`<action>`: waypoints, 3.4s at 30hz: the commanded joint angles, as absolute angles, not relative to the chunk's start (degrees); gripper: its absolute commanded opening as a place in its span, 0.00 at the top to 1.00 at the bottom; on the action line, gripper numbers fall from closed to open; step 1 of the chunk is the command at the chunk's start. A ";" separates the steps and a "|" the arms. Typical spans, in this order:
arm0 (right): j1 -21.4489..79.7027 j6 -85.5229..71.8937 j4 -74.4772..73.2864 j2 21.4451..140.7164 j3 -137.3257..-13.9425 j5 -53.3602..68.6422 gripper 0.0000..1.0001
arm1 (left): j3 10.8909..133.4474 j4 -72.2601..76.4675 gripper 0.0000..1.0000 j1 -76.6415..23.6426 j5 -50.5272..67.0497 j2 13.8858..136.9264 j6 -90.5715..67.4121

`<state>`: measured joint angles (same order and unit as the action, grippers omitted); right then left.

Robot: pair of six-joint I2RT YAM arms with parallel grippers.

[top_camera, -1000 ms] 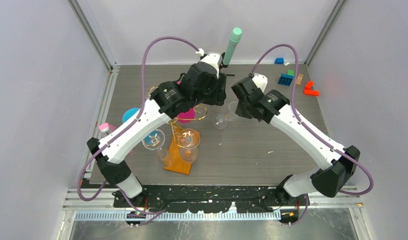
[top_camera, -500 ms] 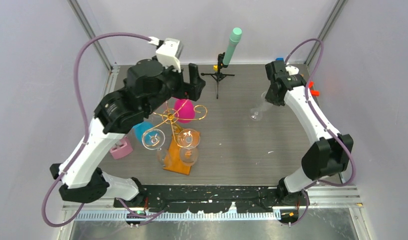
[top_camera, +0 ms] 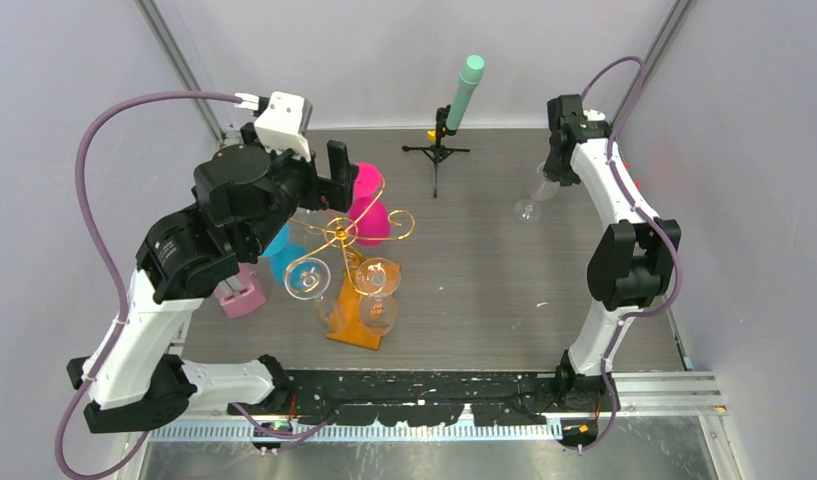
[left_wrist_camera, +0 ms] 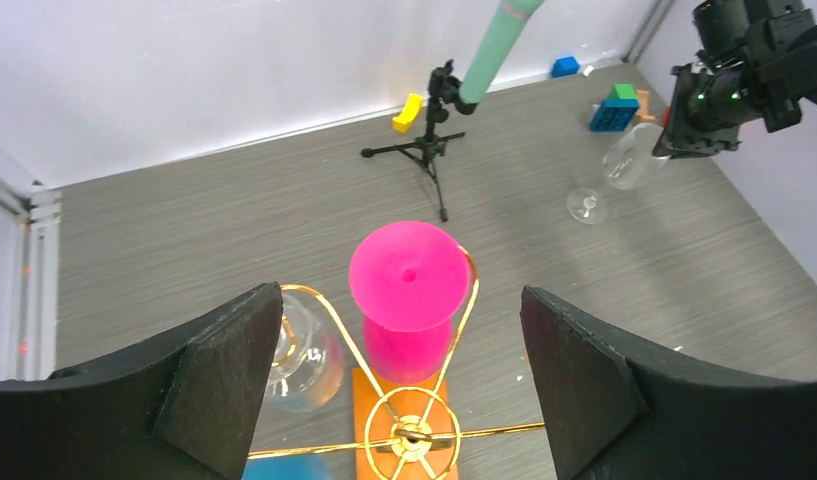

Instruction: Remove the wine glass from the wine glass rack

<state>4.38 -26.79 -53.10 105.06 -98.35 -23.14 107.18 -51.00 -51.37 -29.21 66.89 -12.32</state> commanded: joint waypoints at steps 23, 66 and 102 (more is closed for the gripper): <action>3.60 -23.53 -59.27 105.95 -119.10 -19.08 0.40 | 106.78 -49.91 0.05 -50.89 -37.75 65.30 -7.16; 51.21 -57.36 -6.74 65.85 -63.63 23.86 0.42 | 100.41 -47.32 0.05 -50.80 -31.73 61.94 -16.30; 53.61 -62.26 -5.35 63.23 -66.55 30.05 1.00 | 98.39 -48.69 0.05 -50.80 -31.38 60.05 -17.93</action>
<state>53.15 -60.34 -9.43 62.98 -63.55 26.50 98.70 -50.02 -50.98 -30.81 60.88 -17.63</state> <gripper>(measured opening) 0.070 0.952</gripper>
